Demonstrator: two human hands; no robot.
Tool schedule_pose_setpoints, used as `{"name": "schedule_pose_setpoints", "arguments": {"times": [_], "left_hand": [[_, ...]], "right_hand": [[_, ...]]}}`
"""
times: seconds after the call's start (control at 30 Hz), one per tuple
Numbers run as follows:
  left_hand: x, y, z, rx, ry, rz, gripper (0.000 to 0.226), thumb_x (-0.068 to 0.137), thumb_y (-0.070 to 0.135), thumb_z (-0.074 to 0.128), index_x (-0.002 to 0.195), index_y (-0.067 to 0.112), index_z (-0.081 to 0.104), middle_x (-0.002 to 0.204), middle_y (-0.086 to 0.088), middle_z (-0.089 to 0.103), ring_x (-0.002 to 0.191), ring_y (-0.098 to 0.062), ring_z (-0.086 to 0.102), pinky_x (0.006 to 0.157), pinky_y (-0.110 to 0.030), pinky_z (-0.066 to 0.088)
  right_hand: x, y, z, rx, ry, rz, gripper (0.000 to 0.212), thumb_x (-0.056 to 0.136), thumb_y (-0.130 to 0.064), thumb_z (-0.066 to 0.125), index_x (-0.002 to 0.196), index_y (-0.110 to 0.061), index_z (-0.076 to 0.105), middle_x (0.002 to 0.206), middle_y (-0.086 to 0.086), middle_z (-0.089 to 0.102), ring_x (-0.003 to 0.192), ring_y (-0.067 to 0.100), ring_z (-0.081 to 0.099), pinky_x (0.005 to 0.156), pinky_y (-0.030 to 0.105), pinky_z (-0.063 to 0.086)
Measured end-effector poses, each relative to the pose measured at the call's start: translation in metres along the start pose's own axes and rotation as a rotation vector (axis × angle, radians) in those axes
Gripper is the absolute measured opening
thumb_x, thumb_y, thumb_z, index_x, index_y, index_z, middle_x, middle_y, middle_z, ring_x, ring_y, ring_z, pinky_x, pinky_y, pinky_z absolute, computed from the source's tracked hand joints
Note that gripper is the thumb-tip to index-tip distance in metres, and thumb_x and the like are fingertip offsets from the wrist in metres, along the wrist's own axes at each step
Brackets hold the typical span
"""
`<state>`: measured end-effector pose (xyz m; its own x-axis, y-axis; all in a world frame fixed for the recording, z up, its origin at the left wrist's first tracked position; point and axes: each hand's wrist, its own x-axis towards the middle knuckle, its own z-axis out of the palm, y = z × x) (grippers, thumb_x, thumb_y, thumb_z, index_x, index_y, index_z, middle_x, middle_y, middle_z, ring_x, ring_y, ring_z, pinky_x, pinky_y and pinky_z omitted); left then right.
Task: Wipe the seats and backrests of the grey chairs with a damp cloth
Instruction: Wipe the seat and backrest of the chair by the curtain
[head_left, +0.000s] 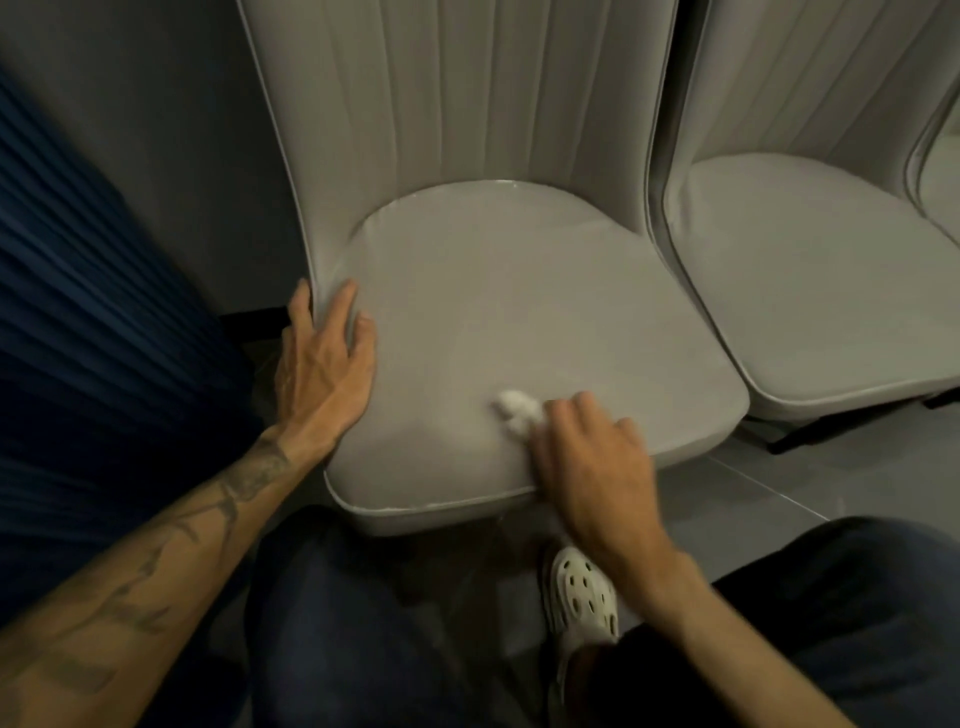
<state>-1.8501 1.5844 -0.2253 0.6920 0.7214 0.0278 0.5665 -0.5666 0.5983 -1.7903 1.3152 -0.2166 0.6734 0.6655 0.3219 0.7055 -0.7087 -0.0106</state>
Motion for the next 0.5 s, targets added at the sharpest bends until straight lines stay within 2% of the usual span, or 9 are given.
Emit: {"name": "schedule_pose_setpoints", "arguments": {"times": [0.1, 0.2, 0.27, 0.43, 0.5], "left_hand": [[0.0, -0.002, 0.001, -0.016, 0.012, 0.009, 0.052, 0.111, 0.048, 0.033, 0.161, 0.035, 0.035, 0.174, -0.003, 0.009, 0.151, -0.037, 0.03, 0.12, -0.051, 0.035], [0.0, -0.001, 0.002, -0.034, 0.022, -0.006, 0.051, 0.111, 0.046, 0.033, 0.161, 0.035, 0.036, 0.174, -0.003, 0.009, 0.151, -0.037, 0.029, 0.121, -0.051, 0.034], [0.0, -0.001, 0.004, -0.05, 0.021, -0.007, 0.051, 0.111, 0.045, 0.034, 0.161, 0.035, 0.036, 0.175, -0.003, 0.008, 0.152, -0.036, 0.027, 0.122, -0.05, 0.031], [0.001, -0.002, 0.005, -0.075, -0.007, -0.028, 0.052, 0.111, 0.046, 0.032, 0.162, 0.037, 0.033, 0.175, 0.001, 0.005, 0.154, -0.037, 0.023, 0.126, -0.047, 0.023], [0.003, -0.003, 0.005, -0.071, -0.013, -0.041, 0.051, 0.111, 0.045, 0.032, 0.162, 0.039, 0.033, 0.175, 0.001, 0.005, 0.154, -0.038, 0.022, 0.126, -0.047, 0.023]], "right_hand": [[0.004, 0.068, -0.006, -0.038, 0.048, 0.252, 0.024, 0.107, -0.034, 0.034, 0.095, -0.017, 0.047, 0.088, 0.006, 0.049, 0.068, 0.034, 0.047, 0.063, 0.038, 0.026], [0.007, 0.079, -0.007, 0.038, 0.139, 0.433, 0.023, 0.107, -0.032, 0.037, 0.094, -0.014, 0.045, 0.088, 0.009, 0.048, 0.066, 0.034, 0.045, 0.062, 0.037, 0.026], [0.002, 0.052, -0.003, 0.086, 0.152, 0.398, 0.023, 0.107, -0.031, 0.037, 0.094, -0.014, 0.044, 0.087, 0.008, 0.047, 0.065, 0.033, 0.044, 0.06, 0.038, 0.028], [-0.012, -0.055, 0.007, 0.155, 0.072, 0.163, 0.02, 0.102, -0.031, 0.046, 0.087, -0.019, 0.047, 0.08, 0.004, 0.046, 0.061, 0.026, 0.04, 0.06, 0.036, 0.025], [-0.013, -0.091, 0.009, 0.208, 0.038, 0.07, 0.021, 0.104, -0.034, 0.043, 0.089, -0.021, 0.05, 0.081, 0.001, 0.045, 0.065, 0.022, 0.039, 0.062, 0.037, 0.032]]}}
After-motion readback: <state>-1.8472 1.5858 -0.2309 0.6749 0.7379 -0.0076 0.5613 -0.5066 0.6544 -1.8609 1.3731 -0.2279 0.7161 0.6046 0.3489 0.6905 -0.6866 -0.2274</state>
